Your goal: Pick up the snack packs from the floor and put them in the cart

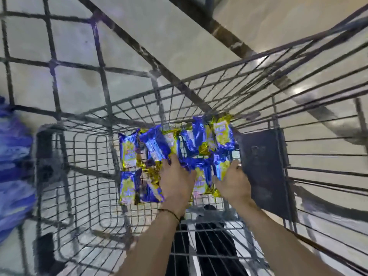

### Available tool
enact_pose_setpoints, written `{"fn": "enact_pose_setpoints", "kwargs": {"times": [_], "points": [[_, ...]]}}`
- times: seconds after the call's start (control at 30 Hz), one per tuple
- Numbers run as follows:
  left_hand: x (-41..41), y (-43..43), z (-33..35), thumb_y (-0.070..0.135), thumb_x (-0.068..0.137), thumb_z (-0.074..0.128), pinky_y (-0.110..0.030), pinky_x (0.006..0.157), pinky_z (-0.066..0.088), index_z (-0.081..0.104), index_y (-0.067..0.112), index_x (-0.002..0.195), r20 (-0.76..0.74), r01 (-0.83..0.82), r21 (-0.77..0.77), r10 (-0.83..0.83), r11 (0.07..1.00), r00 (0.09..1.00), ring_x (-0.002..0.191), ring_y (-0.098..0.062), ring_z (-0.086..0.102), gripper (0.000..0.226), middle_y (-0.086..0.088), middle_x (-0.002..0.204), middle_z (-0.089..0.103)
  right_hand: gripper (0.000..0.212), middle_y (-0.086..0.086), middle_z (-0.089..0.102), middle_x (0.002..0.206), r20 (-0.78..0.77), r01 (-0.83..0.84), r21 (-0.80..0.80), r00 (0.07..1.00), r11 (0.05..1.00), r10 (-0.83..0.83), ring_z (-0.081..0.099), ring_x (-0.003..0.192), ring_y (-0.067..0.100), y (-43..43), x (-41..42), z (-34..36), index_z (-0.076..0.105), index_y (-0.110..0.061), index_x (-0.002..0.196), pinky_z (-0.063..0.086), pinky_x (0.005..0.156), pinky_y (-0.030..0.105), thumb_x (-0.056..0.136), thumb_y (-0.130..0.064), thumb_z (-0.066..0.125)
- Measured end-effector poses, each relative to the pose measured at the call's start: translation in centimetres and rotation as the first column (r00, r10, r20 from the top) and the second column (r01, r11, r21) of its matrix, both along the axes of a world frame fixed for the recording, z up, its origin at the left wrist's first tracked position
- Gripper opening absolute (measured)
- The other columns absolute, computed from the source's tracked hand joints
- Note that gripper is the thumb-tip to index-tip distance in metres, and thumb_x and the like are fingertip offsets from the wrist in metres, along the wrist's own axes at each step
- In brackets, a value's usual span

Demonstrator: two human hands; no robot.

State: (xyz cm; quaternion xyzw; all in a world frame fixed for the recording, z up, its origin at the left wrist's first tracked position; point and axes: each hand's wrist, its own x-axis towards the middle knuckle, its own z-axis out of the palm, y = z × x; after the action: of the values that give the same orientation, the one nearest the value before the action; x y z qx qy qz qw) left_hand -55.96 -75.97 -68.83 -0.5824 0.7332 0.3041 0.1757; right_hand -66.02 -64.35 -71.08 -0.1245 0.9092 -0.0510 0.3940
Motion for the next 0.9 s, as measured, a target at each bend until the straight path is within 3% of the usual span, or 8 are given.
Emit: {"fn": "enact_pose_setpoints", "kwargs": {"times": [0.17, 0.4, 0.53, 0.67, 0.9], "points": [[0.3, 0.4, -1.8, 0.042, 0.079, 0.075, -0.047, 0.083, 0.053, 0.038, 0.019, 0.137, -0.038, -0.014, -0.041, 0.013, 0.999, 0.999, 0.115, -0.036, 0.049, 0.073, -0.012, 0.130, 0.040, 0.069, 0.018, 0.054, 0.124, 0.037, 0.059, 0.028, 0.998, 0.998, -0.060, 0.060, 0.107, 0.039, -0.6, 0.8, -2.2, 0.027, -0.006, 0.124, 0.044, 0.075, 0.039, 0.085, -0.045, 0.069], [0.7, -0.2, 0.1, 0.055, 0.082, 0.070, -0.050, 0.083, 0.055, 0.030, 0.027, 0.143, -0.040, 0.041, -0.035, -0.043, 0.999, 0.998, 0.120, -0.035, 0.046, 0.079, -0.010, 0.134, 0.042, 0.072, 0.019, 0.056, 0.122, -0.002, 0.084, 0.040, 0.996, 0.996, -0.084, 0.061, 0.105, 0.038, -0.2, 0.5, -1.6, 0.026, 0.000, 0.126, 0.043, 0.073, 0.037, 0.088, -0.046, 0.065], [1.2, -1.2, 2.6, 0.053, 0.086, 0.068, -0.051, 0.085, 0.054, 0.033, 0.026, 0.143, -0.050, 0.056, -0.002, -0.056, 0.998, 0.997, 0.120, -0.033, 0.050, 0.072, -0.009, 0.134, 0.047, 0.077, 0.016, 0.053, 0.126, -0.024, -0.019, 0.060, 1.000, 0.998, 0.020, 0.060, 0.108, 0.037, -0.5, 0.9, 0.8, 0.025, -0.001, 0.137, 0.050, 0.077, 0.040, 0.088, -0.048, 0.062], [1.8, -2.5, 5.8, 0.050, 0.092, 0.061, -0.048, 0.091, 0.051, 0.034, 0.025, 0.146, -0.021, 0.151, 0.014, -0.151, 0.988, 0.988, 0.127, -0.031, 0.047, 0.065, -0.009, 0.141, 0.045, 0.064, 0.013, 0.050, 0.128, -0.102, -0.133, 0.087, 0.985, 0.987, 0.142, 0.058, 0.106, 0.033, -0.5, 0.9, 4.5, 0.030, -0.010, 0.134, 0.051, 0.070, 0.038, 0.090, -0.047, 0.058], [3.0, -3.9, 12.9, 0.046, 0.096, 0.056, -0.047, 0.090, 0.051, 0.046, 0.015, 0.137, -0.050, 0.348, 0.027, -0.346, 0.937, 0.937, 0.119, -0.031, 0.051, 0.052, -0.011, 0.128, 0.053, 0.058, 0.011, 0.043, 0.141, -0.170, -0.346, 0.042, 0.922, 0.937, 0.348, 0.041, 0.129, 0.029, -0.5, 1.6, 13.2, 0.030, -0.014, 0.142, 0.049, 0.094, 0.043, 0.095, -0.040, 0.050]]}}
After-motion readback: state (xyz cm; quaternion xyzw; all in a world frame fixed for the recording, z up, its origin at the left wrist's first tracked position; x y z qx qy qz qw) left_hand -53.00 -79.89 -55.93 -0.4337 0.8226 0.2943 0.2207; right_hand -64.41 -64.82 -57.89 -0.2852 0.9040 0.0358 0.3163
